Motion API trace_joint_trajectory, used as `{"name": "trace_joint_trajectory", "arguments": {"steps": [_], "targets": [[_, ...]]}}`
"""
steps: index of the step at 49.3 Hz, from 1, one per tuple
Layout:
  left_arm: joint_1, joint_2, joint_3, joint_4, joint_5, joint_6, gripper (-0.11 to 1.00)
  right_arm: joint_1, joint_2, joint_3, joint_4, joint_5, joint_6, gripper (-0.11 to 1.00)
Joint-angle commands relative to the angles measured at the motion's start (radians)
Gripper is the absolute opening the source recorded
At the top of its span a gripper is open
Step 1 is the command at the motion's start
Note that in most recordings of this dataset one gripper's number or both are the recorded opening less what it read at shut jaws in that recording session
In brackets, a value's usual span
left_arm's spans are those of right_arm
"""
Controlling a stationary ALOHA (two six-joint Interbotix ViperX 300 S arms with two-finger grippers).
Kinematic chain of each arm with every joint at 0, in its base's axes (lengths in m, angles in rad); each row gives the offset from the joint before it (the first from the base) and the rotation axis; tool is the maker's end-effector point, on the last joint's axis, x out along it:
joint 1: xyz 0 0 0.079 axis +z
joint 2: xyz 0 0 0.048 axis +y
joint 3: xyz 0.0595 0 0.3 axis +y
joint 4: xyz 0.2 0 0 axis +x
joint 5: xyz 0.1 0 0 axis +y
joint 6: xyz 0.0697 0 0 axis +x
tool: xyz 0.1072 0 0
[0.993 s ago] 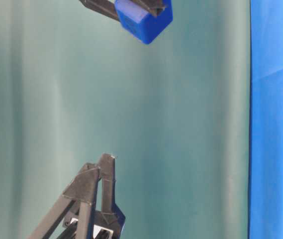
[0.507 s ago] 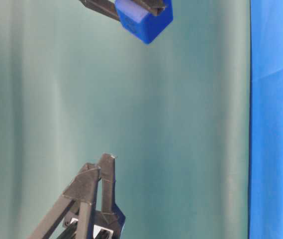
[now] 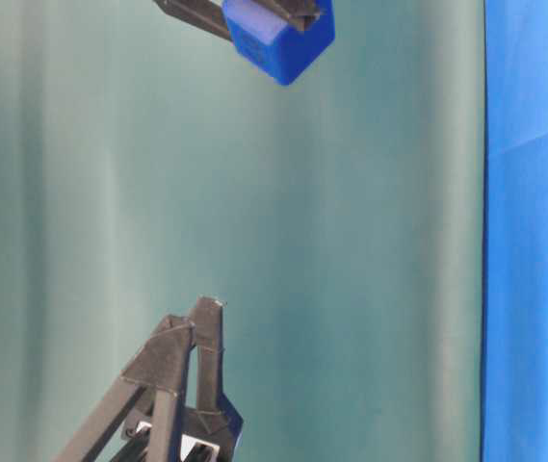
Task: Handover the blue block to the right arm after grasping it with the left arm, then place it in the designated position.
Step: 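Rotate the right gripper downward and lower the cube toward the table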
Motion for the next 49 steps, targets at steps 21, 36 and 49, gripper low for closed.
{"name": "trace_joint_trajectory", "arguments": {"steps": [21, 36, 49], "targets": [[-0.002, -0.017, -0.017, 0.002, -0.008, -0.003, 0.93, 0.003, 0.176, 0.035, 0.037, -0.276, 0.018, 0.52], [-0.002, -0.017, -0.017, 0.002, -0.008, -0.003, 0.93, -0.003, 0.341, 0.034, 0.037, -0.471, 0.046, 0.52], [-0.002, -0.017, -0.015, 0.002, -0.005, -0.003, 0.93, -0.02, 0.485, 0.005, 0.055, -0.586, 0.048, 0.52]]}}
